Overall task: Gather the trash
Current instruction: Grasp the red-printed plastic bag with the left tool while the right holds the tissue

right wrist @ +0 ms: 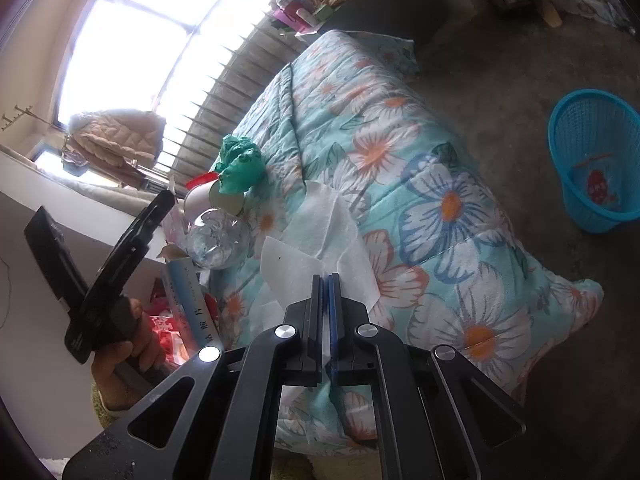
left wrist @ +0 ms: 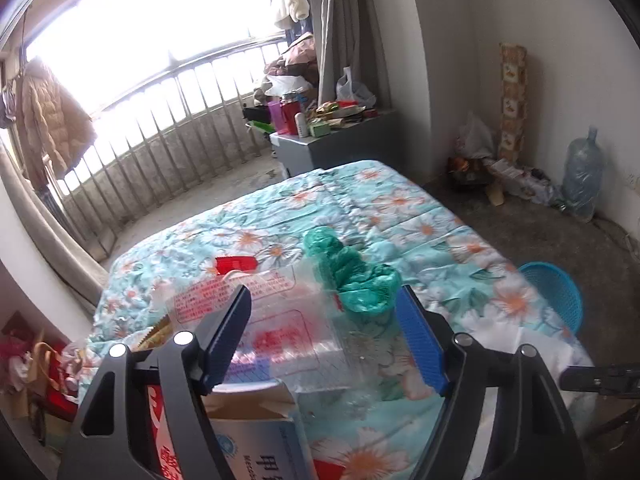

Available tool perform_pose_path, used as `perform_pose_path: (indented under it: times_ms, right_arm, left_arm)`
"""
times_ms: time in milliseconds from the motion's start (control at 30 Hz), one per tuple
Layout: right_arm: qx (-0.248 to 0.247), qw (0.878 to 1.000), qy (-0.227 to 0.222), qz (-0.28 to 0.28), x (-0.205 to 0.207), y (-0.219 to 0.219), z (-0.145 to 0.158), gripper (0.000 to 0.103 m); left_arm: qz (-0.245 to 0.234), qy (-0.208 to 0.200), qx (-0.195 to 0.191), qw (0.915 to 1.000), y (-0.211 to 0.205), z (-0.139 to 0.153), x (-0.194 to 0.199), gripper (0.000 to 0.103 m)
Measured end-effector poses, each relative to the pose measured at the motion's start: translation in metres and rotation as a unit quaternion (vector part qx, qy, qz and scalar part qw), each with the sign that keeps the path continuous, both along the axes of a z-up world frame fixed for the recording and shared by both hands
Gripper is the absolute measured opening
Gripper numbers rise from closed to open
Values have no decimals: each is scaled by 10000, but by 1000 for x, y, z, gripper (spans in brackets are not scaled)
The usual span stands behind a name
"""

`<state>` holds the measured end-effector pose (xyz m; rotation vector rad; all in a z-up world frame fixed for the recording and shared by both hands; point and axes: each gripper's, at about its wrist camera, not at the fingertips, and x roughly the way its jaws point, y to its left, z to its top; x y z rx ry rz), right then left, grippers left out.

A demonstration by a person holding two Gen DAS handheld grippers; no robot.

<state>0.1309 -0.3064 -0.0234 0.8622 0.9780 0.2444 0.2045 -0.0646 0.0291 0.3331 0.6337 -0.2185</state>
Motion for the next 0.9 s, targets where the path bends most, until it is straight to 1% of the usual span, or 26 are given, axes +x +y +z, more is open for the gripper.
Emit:
perform_pose_path:
  times_ms: [67, 100, 133, 167, 233, 300, 367, 467, 500, 533, 600, 733, 833, 900]
  right_arm:
    - [42, 10000, 2, 9, 0, -1, -2, 3]
    - [54, 10000, 6, 11, 0, -1, -2, 4]
    - [65, 10000, 8, 12, 0, -2, -3, 4]
    - [75, 10000, 6, 12, 0, -2, -4, 4]
    - [95, 10000, 4, 10, -1, -4, -4, 4]
    - [112, 9999, -11, 11, -2, -5, -3, 4]
    - [110, 9999, -26, 20, -2, -6, -3, 4]
    - [128, 9999, -36, 12, -2, -6, -2, 4]
    - [131, 9999, -46, 11, -2, -6, -1, 4]
    - [134, 9999, -60, -2, -3, -6, 0, 4]
    - [156, 9998, -96, -26, -4, -7, 3, 4]
    - [190, 9996, -210, -50, -9, -8, 11, 1]
    - [249, 9991, -349, -40, -11, -7, 21, 0]
    - [211, 9988, -433, -41, -12, -7, 27, 0]
  left_arm:
    - [147, -63, 493, 9987, -7, -11, 11, 68]
    - [185, -50, 631, 9978, -7, -16, 14, 64]
    - [232, -6, 729, 9971, -6, -21, 18, 58]
    - [293, 31, 800, 9964, -5, -25, 20, 56]
    - [365, 74, 785, 9962, 0, -28, 22, 42]
    - [373, 127, 630, 9972, 2, -25, 21, 36]
    - [365, 112, 524, 9979, 4, -20, 17, 27]
    - [326, 88, 267, 9991, 11, -8, 13, 13]
    - [313, 58, 185, 9993, 15, -4, 12, 6]
    - [307, 32, 107, 9995, 18, 0, 10, 3]
    - [293, -26, -85, 9995, 28, 10, 6, 0]
    - [205, -162, -569, 9980, 47, 31, -4, 0]
    - [104, -299, -1010, 9944, 62, 48, -13, 0]
    - [103, -340, -1215, 9920, 71, 58, -18, 0]
